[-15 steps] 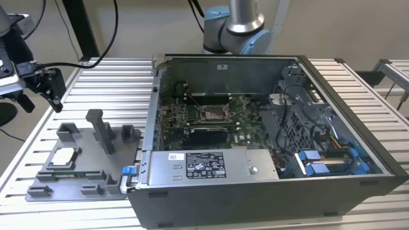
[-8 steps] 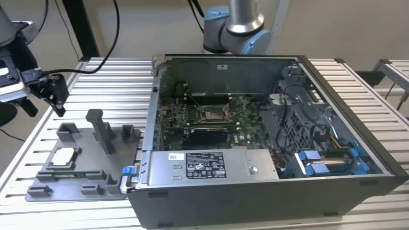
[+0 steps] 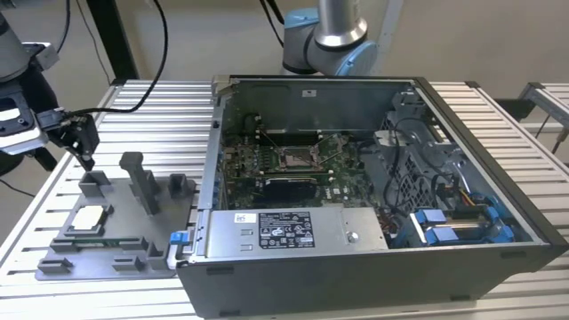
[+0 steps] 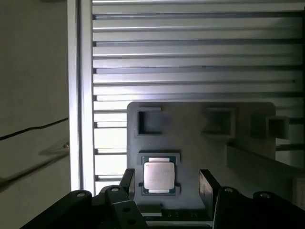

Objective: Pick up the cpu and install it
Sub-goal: 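Pick up the cpu and move it towards the insertion slot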

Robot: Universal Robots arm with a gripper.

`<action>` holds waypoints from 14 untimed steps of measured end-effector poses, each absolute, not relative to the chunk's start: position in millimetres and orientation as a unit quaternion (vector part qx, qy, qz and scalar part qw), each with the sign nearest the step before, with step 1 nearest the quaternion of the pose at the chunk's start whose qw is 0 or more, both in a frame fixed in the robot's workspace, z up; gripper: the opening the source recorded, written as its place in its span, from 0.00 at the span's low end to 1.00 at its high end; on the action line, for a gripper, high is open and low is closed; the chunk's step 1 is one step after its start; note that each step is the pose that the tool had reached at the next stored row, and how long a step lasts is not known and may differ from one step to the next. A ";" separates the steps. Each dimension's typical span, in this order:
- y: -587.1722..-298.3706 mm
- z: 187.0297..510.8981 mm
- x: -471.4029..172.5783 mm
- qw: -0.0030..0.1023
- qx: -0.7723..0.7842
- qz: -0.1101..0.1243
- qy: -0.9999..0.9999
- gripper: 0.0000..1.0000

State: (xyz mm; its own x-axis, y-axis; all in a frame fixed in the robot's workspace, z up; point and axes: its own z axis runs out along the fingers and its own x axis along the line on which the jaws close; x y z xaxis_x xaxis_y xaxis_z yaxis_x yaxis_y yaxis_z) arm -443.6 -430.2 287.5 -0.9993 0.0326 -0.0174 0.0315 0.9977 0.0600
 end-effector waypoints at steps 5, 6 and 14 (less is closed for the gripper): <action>-434.6 278.5 -443.7 0.009 0.016 0.030 0.999 1.00; -435.8 276.5 -443.6 0.009 0.016 0.030 0.999 1.00; -439.2 263.9 -443.7 0.009 0.016 0.030 0.999 1.00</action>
State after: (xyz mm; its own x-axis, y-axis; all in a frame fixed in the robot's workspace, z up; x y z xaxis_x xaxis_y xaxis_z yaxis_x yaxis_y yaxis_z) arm -443.7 -439.2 263.9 -0.9993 0.0318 -0.0174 0.0307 0.9977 0.0600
